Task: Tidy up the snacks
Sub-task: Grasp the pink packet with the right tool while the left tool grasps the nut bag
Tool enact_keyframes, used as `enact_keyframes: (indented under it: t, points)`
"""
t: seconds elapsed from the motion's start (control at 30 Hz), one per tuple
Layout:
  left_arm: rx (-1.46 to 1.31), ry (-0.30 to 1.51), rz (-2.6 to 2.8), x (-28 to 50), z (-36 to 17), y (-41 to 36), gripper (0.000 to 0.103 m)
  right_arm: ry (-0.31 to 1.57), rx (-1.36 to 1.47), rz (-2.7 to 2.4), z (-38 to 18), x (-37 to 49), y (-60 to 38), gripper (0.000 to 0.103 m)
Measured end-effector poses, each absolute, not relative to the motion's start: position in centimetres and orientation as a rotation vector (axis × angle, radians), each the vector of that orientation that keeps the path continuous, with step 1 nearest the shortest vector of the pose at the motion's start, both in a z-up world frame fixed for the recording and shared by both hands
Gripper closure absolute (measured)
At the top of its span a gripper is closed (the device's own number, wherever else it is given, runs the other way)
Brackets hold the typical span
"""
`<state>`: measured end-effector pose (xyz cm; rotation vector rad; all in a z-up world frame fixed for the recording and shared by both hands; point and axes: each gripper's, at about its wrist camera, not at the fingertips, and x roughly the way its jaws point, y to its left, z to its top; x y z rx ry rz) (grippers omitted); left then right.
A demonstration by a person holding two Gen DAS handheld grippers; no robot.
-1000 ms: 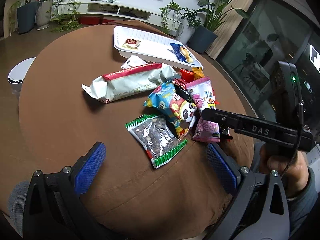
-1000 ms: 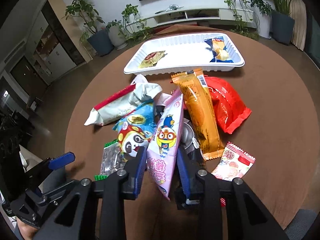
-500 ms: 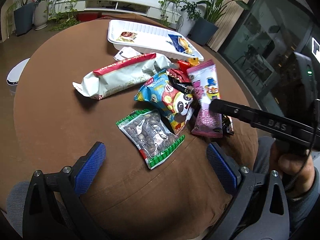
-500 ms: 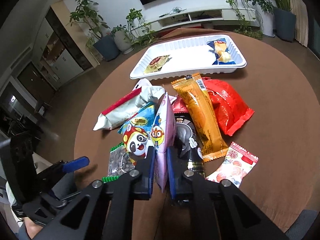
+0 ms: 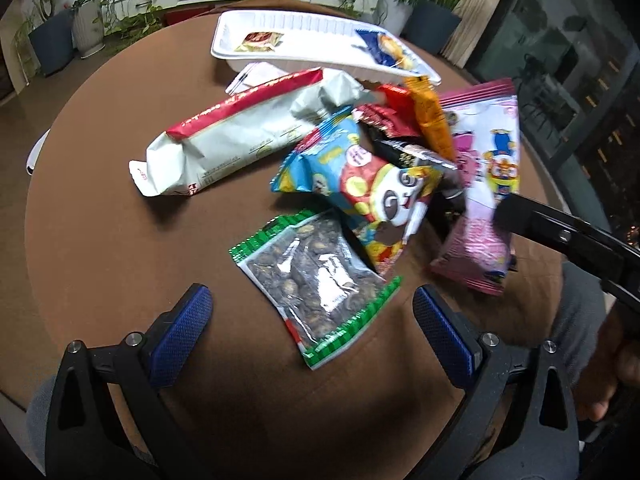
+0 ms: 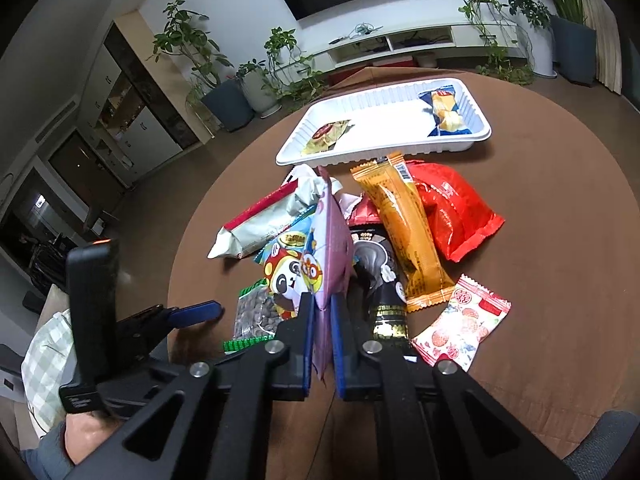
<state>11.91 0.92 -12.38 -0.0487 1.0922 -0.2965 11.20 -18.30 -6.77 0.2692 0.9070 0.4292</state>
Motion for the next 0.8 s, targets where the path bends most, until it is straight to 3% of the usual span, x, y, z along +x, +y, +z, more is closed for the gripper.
enact_keyframes:
  t: [0.33, 0.47, 0.8]
  points:
    - [0.019, 1.116, -0.260, 14.4, -13.0, 0.9, 0.002, 0.931, 0.266, 0.455, -7.2, 11.1, -18.2, 0.094]
    - [0.055, 1.119, -0.256, 14.1, -12.9, 1.6, 0.011, 0.943, 0.255, 0.455, -7.4, 10.9, -18.2, 0.094]
    - [0.076, 1.135, -0.211, 14.9, -12.5, 2.6, 0.010, 0.967, 0.238, 0.462, -7.6, 10.7, -17.5, 0.093]
